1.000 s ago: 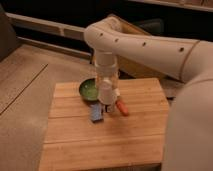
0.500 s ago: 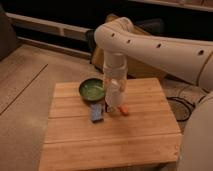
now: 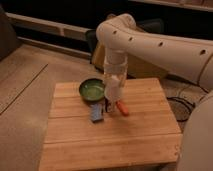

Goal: Place the ceramic cup over the eraser

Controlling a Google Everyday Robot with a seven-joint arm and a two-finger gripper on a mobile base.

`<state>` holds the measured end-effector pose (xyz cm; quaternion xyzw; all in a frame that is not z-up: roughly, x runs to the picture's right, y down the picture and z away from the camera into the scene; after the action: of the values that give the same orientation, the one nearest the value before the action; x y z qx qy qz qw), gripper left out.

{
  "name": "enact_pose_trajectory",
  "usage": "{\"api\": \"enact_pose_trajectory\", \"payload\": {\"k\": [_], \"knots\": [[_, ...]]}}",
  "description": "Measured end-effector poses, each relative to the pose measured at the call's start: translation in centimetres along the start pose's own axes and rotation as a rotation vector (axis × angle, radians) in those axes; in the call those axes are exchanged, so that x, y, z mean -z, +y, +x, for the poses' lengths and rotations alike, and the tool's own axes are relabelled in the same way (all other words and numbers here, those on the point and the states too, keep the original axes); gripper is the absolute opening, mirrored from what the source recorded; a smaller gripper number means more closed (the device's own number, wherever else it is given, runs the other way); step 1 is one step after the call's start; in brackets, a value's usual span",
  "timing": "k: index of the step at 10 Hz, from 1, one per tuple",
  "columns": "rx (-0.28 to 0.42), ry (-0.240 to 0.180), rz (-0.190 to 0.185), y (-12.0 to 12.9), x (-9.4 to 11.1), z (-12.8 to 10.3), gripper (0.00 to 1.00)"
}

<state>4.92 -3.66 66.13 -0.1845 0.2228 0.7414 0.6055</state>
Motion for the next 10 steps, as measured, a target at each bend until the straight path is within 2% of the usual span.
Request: {"api": "enact_pose_trajectory", "payload": {"k": [3, 5, 7, 10], "knots": [[-0.070, -0.003, -0.122, -0.2, -0.9, -0.6, 0.00], [-0.089, 0.019, -0.173, -0.3, -2.1, -0.1, 0.00], [-0.095, 0.040, -0.197, -1.0, -3.3, 0.0, 0.00], [-0.088, 0.059, -0.202, -1.5, -4.5, -0.4, 0.00]]}}
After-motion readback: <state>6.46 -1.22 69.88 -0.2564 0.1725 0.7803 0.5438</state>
